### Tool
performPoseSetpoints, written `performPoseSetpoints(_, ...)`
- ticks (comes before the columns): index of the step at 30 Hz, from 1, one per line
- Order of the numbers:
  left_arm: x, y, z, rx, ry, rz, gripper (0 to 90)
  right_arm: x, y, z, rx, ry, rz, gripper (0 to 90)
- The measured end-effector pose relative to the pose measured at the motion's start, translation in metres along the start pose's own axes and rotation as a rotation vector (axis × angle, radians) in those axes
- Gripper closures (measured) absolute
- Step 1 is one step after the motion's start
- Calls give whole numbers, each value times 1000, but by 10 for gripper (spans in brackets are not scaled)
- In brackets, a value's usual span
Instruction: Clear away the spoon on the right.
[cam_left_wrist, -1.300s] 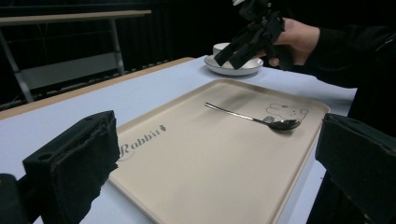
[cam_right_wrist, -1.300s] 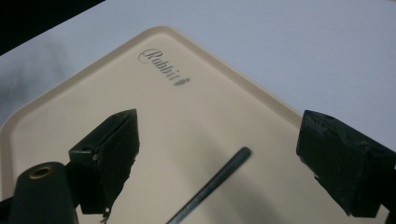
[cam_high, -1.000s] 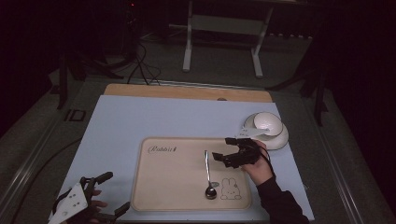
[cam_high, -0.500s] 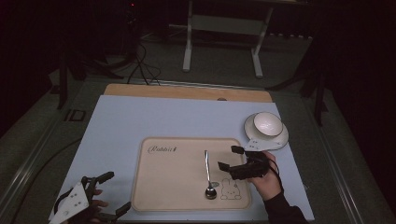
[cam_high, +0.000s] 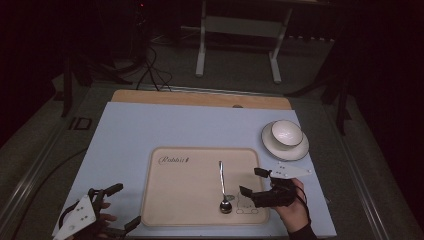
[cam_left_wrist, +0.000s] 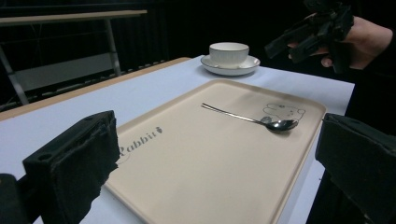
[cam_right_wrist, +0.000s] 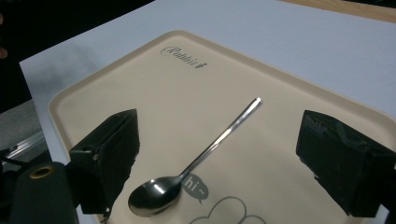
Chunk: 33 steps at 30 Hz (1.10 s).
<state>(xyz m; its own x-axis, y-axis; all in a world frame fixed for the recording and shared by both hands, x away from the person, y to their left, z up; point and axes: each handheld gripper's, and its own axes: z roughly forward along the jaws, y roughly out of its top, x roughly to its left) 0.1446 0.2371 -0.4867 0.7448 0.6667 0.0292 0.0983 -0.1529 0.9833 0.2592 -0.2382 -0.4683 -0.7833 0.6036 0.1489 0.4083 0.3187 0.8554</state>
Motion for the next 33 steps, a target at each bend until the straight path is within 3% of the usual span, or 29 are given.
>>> performPoseSetpoints(12,0,0,1,-3,-4,2,0,2,-25,-10,-3,-18,15,133)
performPoseSetpoints(19,0,0,1,-1,-7,2,0,-7,-38,-16,-10,-34,34,133)
performPoseSetpoints(33,0,1,3,-1,-15,3,0,-19,-56,-8,30,-59,56,133)
